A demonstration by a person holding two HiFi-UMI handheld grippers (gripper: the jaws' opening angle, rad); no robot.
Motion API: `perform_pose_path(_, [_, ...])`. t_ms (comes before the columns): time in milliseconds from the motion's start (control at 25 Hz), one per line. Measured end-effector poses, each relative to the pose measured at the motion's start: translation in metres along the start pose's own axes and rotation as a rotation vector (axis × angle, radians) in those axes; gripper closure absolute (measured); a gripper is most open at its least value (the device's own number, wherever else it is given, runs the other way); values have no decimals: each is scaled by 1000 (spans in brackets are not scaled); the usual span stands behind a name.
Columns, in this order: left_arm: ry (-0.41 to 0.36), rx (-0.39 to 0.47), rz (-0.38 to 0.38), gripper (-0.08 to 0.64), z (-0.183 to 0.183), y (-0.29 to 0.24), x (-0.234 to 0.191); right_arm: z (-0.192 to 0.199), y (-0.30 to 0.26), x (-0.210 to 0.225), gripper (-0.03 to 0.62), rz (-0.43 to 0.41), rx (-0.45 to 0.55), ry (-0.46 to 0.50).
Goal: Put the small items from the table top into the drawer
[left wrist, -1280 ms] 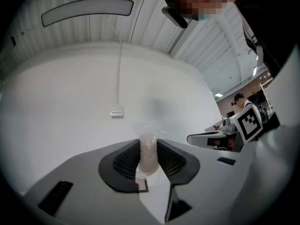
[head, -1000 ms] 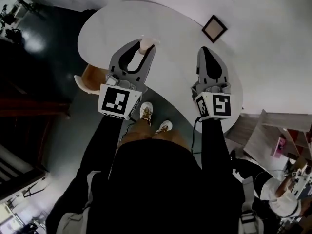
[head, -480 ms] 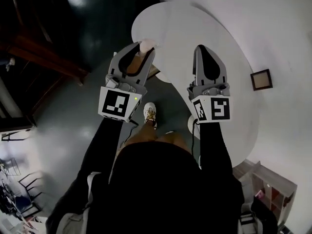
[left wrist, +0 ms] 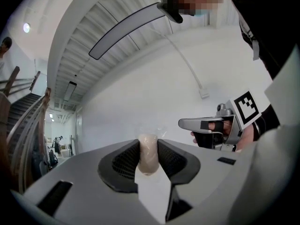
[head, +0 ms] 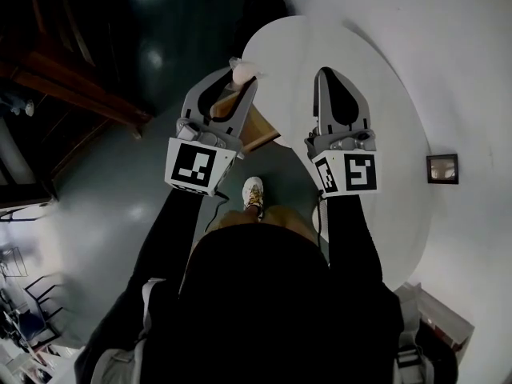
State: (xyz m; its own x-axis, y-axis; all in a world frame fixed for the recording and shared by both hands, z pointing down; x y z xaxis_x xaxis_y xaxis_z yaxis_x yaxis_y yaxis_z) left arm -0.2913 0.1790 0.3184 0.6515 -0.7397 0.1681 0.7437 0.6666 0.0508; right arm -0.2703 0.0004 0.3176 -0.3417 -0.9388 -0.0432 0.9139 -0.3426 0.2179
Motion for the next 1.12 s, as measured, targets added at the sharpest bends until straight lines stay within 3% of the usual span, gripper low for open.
perform_pose_path(240, [4,-2,20,434,-10,-4,-49,-21,-47,-17,565,0,-14,12])
perform_pose_path(520, [-7,-35,29,433,-2,-9,-59,-19,-60,-19,565,-15,-20,14])
perform_pose_path(720, [-7,-173,46,433,29,-10,-64,-16,-65,-19,565,-8,-31,8])
perform_pose_path(1000, [-4,-415,85,433,111,-1,-59,-7,-57,-16,565,10,-73,10])
perform_pose_path(1120, [57,-524,95,433,150,1,-60,-3,-55,-18,565,16,-87,10])
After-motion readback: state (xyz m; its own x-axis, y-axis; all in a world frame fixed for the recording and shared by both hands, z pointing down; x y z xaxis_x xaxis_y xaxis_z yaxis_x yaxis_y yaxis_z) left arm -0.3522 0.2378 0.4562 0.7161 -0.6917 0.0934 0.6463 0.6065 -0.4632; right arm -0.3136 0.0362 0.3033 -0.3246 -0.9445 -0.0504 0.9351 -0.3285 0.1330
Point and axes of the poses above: the fingertips, and each gripper's own axes: y backward along the fingers, x to its right, z out of its underside, the point moved 6 cm from there along y, backward along the fingers, and after that the axes turned 1 degree about -z, right-handed, at the moved point
